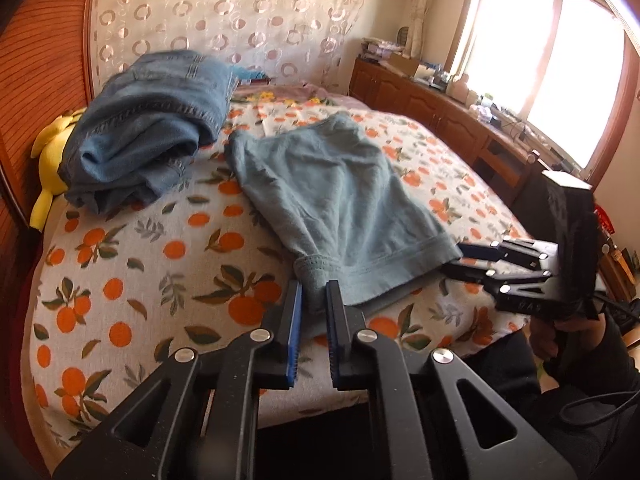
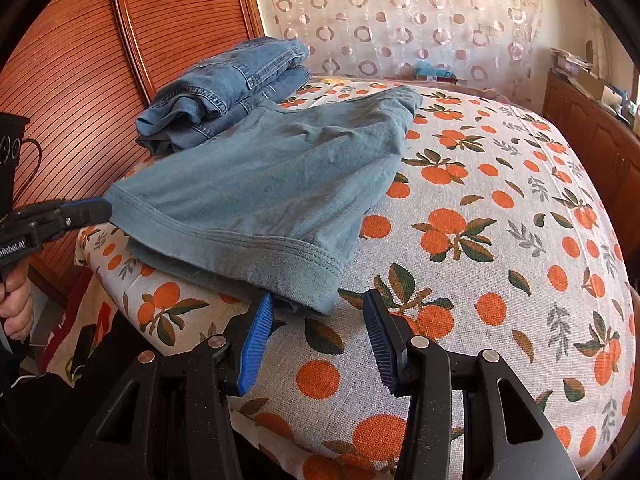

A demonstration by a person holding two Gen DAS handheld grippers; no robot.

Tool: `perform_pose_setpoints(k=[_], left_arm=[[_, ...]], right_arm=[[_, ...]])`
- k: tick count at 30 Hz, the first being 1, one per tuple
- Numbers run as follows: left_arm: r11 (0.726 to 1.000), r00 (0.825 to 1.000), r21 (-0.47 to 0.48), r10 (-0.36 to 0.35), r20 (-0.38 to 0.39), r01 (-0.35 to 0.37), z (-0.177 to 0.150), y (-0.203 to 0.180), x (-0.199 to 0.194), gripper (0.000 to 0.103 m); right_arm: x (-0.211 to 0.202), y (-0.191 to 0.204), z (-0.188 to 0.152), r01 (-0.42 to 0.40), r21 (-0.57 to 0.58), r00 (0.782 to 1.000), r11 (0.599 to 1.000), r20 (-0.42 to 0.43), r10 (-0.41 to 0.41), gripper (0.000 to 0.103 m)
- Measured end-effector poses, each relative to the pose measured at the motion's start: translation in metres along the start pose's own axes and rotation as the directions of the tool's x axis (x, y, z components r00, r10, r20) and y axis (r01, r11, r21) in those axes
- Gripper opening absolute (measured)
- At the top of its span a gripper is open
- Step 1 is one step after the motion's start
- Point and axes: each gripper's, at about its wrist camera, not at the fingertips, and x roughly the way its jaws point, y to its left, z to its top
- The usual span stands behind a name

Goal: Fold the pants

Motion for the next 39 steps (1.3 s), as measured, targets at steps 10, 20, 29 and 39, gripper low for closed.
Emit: perform_pose_setpoints(k=[10,20,29,39], left_arm=[[0.998,0.999,-0.059,0.000,-0.044,-0.003,-0.015,0.015,0.009,0.016],[0.999,0.998,-0.054,0.000,0.056,0.003,0.006,0.013,-0.009,0.042],[0.997,1.000,-0.076,0.025,0.000,-0.025,0.011,0.019,0.027,0.043],[0.998,0.998,-0.060,0.029,-0.050,-0.032,-0.009,0.016,0.038,0.043]], right_arm=[[-0.011,0.001,0.000,0.009,-0.005,1.000,1.000,0.011,-0.009,0.048],[-0.023,0.005,0.015,0.021,-0.019,0.997,1.000,0.072,-0.019,0.048],[0.008,0.010,0.021,0.035,-0.026,0.999,0.999,0.025,-0.034,0.048],[0.010,0.008,0.011,0.019,-0.015,1.000,1.000,-0.001,-0.019,0.048]])
